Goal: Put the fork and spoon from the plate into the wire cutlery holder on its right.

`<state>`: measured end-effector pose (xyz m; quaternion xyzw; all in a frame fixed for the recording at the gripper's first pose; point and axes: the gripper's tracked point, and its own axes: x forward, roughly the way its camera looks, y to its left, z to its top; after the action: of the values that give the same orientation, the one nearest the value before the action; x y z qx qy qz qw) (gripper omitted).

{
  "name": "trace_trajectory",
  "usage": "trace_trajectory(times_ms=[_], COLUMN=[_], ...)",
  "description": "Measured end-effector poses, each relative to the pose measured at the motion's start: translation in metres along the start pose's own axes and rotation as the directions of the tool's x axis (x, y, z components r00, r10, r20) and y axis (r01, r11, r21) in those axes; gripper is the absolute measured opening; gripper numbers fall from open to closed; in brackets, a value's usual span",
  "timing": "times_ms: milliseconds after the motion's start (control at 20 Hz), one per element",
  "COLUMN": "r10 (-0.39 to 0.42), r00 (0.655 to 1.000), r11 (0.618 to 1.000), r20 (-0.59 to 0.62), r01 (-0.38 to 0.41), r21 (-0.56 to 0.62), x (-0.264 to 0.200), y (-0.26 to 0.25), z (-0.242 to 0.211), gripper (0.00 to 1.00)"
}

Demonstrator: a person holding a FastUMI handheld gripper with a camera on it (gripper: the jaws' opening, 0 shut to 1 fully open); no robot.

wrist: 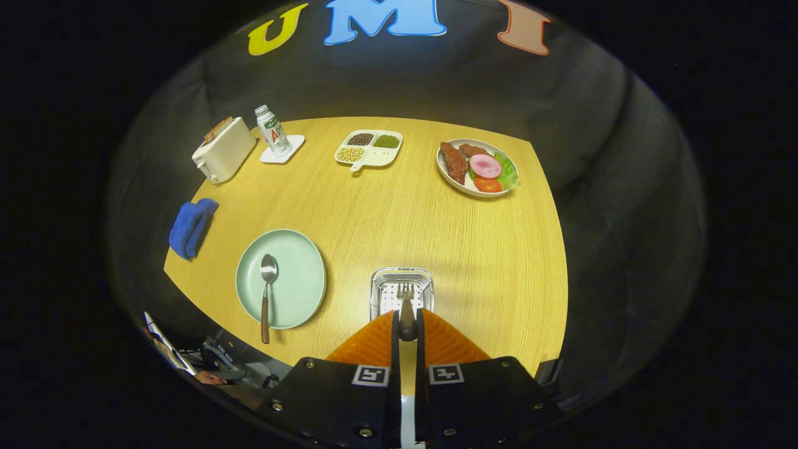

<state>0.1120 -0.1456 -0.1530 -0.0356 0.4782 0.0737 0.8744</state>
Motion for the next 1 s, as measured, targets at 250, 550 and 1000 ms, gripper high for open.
trace_trajectory(times_ms=[250, 550, 1000], r10=[-0.016, -0.068, 0.018], r00=[1.000, 0.993, 0.971], r11=[0.999, 0.997, 0.999], r20=[0.003, 0.092, 0.240], r01=[0.016, 0.071, -0.007], r21=[-0.038, -0.029, -0.047], x=[0.000, -0.023, -0.063], y=[0.000, -0.010, 0.049], z=[-0.001, 0.013, 0.015], gripper=[0.09, 0.33, 0.50])
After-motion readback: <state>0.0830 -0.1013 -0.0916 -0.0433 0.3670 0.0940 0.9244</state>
